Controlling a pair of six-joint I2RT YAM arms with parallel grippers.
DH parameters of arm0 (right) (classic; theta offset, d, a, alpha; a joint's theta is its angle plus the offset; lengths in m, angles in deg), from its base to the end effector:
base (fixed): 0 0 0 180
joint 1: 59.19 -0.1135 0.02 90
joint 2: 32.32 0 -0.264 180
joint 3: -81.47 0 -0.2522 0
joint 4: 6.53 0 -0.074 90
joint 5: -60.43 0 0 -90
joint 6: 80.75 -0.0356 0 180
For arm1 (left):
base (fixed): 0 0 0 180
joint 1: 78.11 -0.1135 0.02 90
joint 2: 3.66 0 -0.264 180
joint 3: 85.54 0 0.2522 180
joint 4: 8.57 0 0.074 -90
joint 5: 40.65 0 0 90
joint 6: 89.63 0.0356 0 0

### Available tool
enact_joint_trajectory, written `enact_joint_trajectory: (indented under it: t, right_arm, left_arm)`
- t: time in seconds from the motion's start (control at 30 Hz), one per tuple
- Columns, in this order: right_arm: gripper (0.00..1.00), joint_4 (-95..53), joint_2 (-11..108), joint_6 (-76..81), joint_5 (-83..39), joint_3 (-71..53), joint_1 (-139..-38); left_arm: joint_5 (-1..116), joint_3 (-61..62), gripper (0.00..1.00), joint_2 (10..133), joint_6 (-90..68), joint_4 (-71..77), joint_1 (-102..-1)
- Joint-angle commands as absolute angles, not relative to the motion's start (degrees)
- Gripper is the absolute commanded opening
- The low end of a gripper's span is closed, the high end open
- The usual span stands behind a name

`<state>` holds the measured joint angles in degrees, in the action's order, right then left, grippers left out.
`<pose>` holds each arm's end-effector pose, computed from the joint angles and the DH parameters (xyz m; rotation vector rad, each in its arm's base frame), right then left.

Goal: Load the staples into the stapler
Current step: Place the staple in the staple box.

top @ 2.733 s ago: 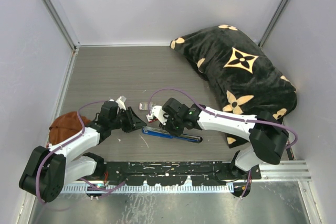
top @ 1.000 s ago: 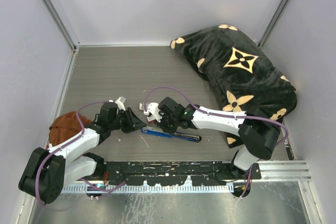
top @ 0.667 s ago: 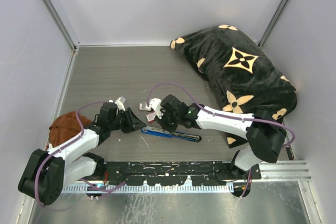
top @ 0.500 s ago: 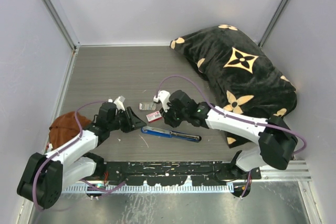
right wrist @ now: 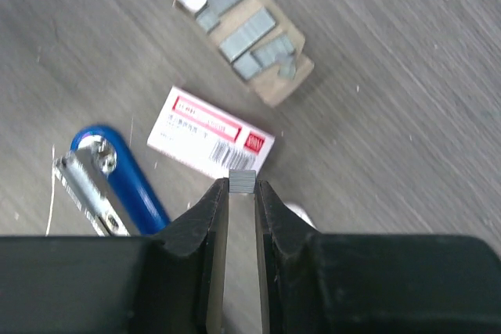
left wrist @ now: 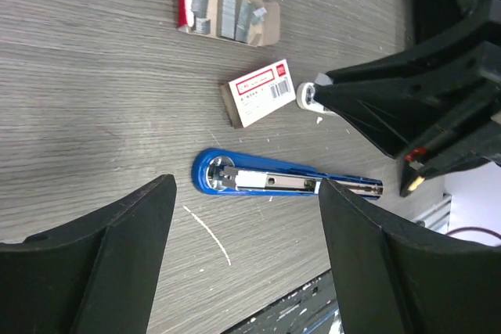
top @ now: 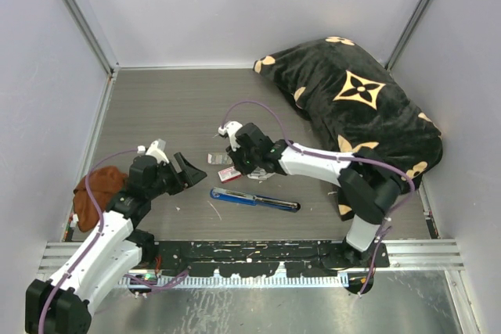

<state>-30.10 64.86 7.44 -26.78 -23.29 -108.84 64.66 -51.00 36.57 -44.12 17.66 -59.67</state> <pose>0.2342 0.2783 0.2030 -1.0027 2.2013 0.4825 0.1501 -0.0600 0.2017 -0.3427 2.2249 -0.9080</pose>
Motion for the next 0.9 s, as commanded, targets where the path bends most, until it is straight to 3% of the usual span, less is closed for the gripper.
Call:
enact_joint_trajectory:
  t: [0.0, 0.5, 0.6, 0.87]
  right_arm:
    - [0.05, -24.6, 69.0, 4.9, -28.3, -17.5, -108.9]
    - [0.12, -24.3, 78.9, 4.5, -28.9, -8.2, -109.1]
    - [0.2, -24.2, 79.6, 4.6, -28.9, -7.6, -109.4]
    - [0.54, -21.6, 78.6, 4.9, -30.1, -7.8, -109.4]
  left_arm:
    - [62.9, -49.3, 0.76, 34.4, -44.2, 20.9, -60.6]
    - [65.2, -49.5, 0.77, 35.5, -44.5, 21.0, -60.6]
    - [65.5, -49.7, 0.77, 35.6, -44.5, 20.9, -60.6]
    - [66.1, -49.7, 0.77, 34.9, -44.5, 21.7, -60.6]
